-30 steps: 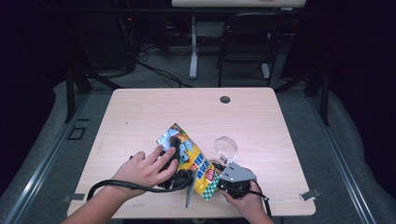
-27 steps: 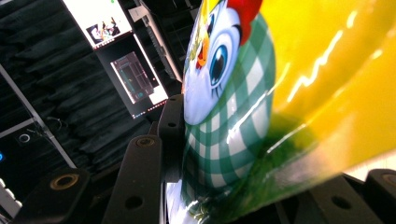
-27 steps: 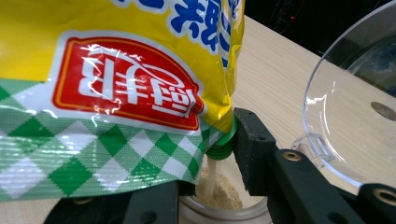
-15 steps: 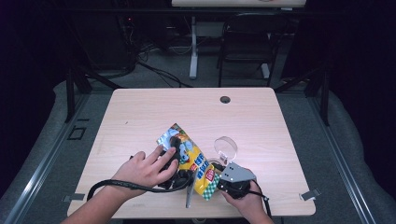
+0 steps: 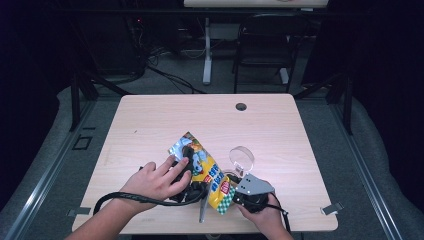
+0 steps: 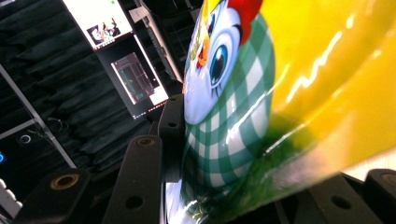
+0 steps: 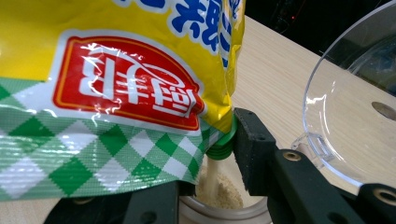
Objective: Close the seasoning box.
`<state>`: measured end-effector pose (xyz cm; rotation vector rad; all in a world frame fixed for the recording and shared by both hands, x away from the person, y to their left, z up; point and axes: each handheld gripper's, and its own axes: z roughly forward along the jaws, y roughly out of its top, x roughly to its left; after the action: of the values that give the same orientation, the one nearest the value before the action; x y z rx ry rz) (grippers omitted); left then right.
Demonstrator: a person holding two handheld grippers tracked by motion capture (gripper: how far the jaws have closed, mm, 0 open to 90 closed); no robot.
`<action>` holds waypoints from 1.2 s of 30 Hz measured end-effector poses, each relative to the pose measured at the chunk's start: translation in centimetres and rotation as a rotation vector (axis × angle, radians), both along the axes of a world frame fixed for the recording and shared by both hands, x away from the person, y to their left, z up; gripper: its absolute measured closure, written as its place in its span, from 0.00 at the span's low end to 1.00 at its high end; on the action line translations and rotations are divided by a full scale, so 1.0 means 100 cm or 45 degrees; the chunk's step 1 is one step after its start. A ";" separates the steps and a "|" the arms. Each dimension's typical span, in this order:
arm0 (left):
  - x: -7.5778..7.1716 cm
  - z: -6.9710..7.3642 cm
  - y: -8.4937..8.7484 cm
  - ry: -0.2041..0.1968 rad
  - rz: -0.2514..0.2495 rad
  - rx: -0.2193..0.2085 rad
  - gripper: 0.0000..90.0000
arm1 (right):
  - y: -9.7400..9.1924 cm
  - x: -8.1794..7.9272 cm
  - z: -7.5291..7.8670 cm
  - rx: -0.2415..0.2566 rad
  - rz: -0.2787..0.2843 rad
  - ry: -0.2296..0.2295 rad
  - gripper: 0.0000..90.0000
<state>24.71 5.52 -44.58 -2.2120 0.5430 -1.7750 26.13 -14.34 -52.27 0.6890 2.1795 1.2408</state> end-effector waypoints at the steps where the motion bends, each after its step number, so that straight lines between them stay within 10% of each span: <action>1: 0.000 0.000 0.000 -0.001 -0.001 0.000 0.73 | 0.000 0.000 0.000 -0.006 -0.001 0.002 0.79; 36: 0.000 0.001 -0.001 0.001 0.002 0.011 0.73 | 0.000 0.000 0.001 0.009 0.004 0.010 0.79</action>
<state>24.67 5.45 -44.44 -2.2068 0.5477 -1.7682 26.13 -14.39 -52.22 0.6951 2.1843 1.2503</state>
